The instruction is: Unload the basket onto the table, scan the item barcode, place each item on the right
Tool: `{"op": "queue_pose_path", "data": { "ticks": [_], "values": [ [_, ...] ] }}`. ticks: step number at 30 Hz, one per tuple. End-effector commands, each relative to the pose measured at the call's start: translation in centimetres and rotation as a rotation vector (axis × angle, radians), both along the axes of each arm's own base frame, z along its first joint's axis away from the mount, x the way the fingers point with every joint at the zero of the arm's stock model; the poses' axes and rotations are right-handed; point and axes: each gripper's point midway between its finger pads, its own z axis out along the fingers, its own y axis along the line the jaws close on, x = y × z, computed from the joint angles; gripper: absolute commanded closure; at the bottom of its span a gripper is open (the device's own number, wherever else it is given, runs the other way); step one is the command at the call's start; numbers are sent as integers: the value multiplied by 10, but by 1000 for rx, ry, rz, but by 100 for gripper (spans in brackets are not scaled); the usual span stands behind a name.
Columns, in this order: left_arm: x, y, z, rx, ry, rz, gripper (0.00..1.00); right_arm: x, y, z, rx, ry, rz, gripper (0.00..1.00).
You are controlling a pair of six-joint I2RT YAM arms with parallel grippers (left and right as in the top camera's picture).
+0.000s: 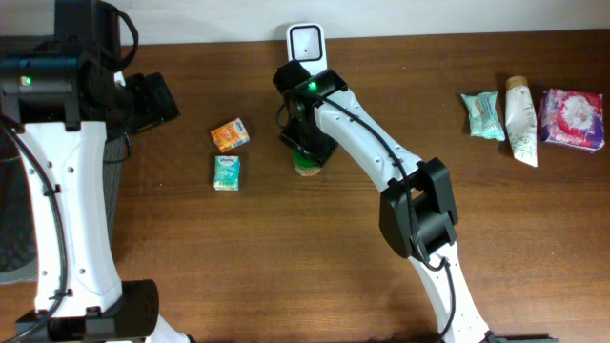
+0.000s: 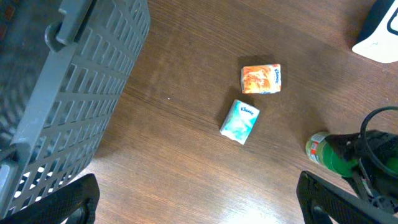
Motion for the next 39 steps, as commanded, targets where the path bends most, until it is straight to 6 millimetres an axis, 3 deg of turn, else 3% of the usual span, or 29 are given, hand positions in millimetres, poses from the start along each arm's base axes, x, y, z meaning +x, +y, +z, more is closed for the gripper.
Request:
{"op": "queue_pose_path", "data": {
  "ticks": [1,5,6,8,12,13,14,16,19,22,26,28,32,39],
  "values": [
    [-3,1,6,1,-18,9,1,1,-3,-6,-41,-20,152,48],
    [-3,1,6,1,-18,9,1,15,6,16,-39,-124,487,45],
    [-3,1,6,1,-18,9,1,20,9,21,-58,-174,724,45],
    [-3,1,6,1,-18,9,1,16,7,20,-89,-184,997,45],
    [-3,1,6,1,-18,9,1,0,-3,17,-113,-130,1310,41],
    [-3,1,6,1,-18,9,1,0,-3,18,-113,-131,1309,16],
    [-3,1,6,1,-17,9,1,0,-3,18,-112,-131,1308,1],
    [-3,1,6,1,-18,9,1,3,-2,19,-106,-134,1187,1],
    [-3,1,6,1,-18,9,1,12,-1,35,-70,-143,770,1],
    [-3,1,6,1,-18,9,1,15,-6,33,-16,-100,434,1],
    [-3,1,6,1,-18,9,1,12,-8,24,-16,-62,305,3],
    [-3,1,6,1,-18,9,1,14,-21,18,-79,-59,232,4],
    [-3,1,6,1,-18,9,1,2,-8,15,-16,-19,282,1],
    [-3,1,6,1,-18,9,1,9,-12,13,-73,-58,276,6]
  ]
}}
